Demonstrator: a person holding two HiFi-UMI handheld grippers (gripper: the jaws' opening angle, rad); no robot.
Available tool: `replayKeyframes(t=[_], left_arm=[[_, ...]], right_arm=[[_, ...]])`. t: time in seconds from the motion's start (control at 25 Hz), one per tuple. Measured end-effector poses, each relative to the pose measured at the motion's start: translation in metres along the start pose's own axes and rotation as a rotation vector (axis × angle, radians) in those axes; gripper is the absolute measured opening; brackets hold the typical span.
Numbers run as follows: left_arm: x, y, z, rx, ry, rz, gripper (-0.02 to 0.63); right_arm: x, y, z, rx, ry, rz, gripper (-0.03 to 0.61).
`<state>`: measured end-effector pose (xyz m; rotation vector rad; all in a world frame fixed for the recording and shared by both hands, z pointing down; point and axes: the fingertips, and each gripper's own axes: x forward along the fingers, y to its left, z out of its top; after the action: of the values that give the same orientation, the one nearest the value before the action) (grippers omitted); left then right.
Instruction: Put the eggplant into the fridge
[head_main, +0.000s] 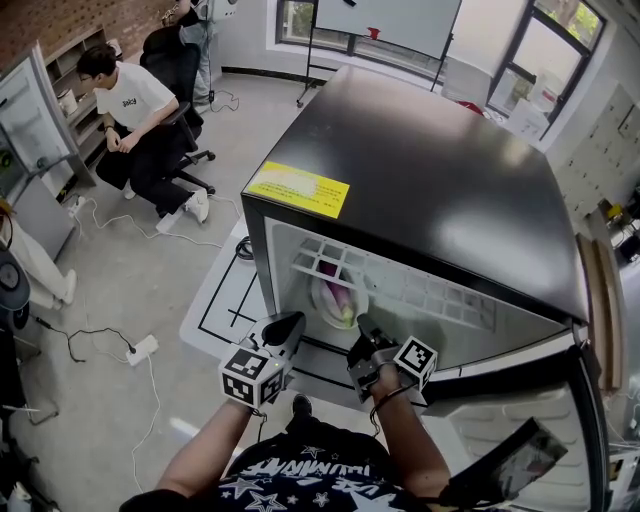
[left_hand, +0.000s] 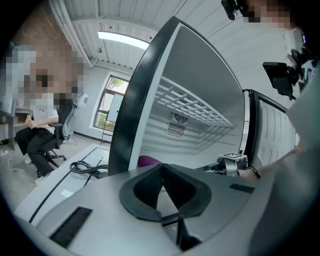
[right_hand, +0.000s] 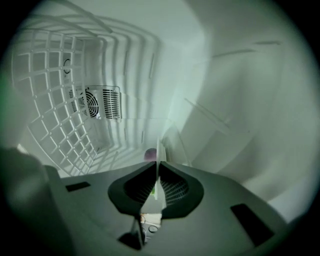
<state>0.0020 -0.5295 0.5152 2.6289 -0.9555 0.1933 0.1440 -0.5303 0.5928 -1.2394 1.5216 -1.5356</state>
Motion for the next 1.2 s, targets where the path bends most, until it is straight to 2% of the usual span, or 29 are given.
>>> replayKeyframes(t=[0.12,0.52,1.2], left_arm=[[0.001,0.000,0.000,-0.001,0.001,0.007,0.009],[0.006,-0.002,0.002,0.004,0.004,0.013,0.009],[0.015,-0.008,0.001,0.014,0.001,0.011,0.009]], right_arm=[[-0.001,-0.004,0.001,-0.024,0.007,-0.033,0.025],[0.001,-0.004,0.002,-0.087,0.055,-0.066,0.025],[0.002,-0.009,0.006,-0.250,0.139,-0.181,0.026]])
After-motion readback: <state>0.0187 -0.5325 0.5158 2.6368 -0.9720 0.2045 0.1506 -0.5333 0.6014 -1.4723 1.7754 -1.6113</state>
